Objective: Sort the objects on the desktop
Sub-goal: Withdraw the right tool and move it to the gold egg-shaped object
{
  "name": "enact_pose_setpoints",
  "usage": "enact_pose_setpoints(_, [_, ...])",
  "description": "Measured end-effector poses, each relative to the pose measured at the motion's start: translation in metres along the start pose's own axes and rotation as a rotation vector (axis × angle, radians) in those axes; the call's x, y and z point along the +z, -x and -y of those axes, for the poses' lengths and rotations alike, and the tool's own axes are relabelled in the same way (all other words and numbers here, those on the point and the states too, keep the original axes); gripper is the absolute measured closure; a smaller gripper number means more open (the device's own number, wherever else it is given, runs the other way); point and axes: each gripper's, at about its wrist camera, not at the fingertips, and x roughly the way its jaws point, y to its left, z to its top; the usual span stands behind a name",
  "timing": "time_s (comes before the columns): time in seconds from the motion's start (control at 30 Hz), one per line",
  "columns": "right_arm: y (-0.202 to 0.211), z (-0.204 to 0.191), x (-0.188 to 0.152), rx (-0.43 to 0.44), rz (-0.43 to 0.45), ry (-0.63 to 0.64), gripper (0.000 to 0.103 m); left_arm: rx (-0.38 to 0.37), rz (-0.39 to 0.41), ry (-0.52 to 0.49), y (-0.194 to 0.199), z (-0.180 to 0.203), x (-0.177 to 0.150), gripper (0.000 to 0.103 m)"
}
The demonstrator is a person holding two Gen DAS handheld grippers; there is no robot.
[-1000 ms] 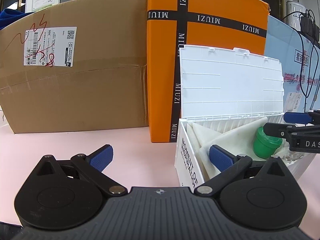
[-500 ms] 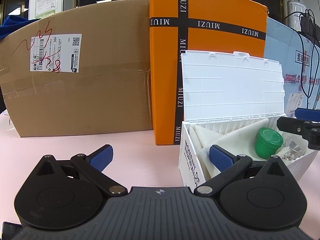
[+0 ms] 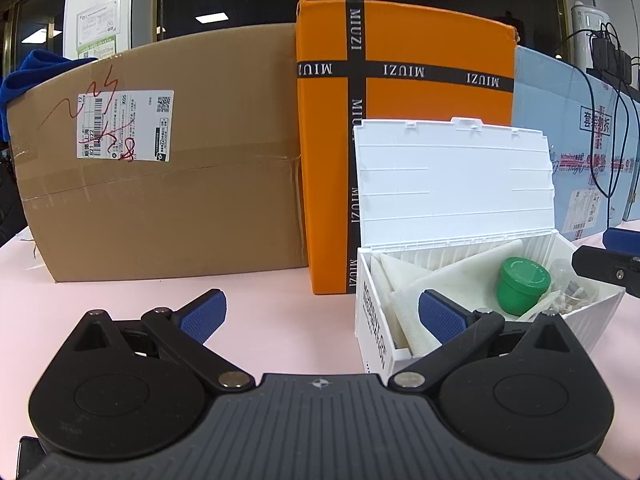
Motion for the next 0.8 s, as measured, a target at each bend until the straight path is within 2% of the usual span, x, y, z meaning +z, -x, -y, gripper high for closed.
enact_pose_setpoints(0.3, [0.017,-0.006,-0.005,0.038,0.026,-0.008,0.028,0.018,0.045,0.000,0.027,0.002,-0.020,0.000])
enact_pose_setpoints(0.8, [0.035,-0.019,-0.023,0.107,0.000,0.004,0.023,-0.069,0.071,0.014,0.056,-0.001,-0.043,0.000])
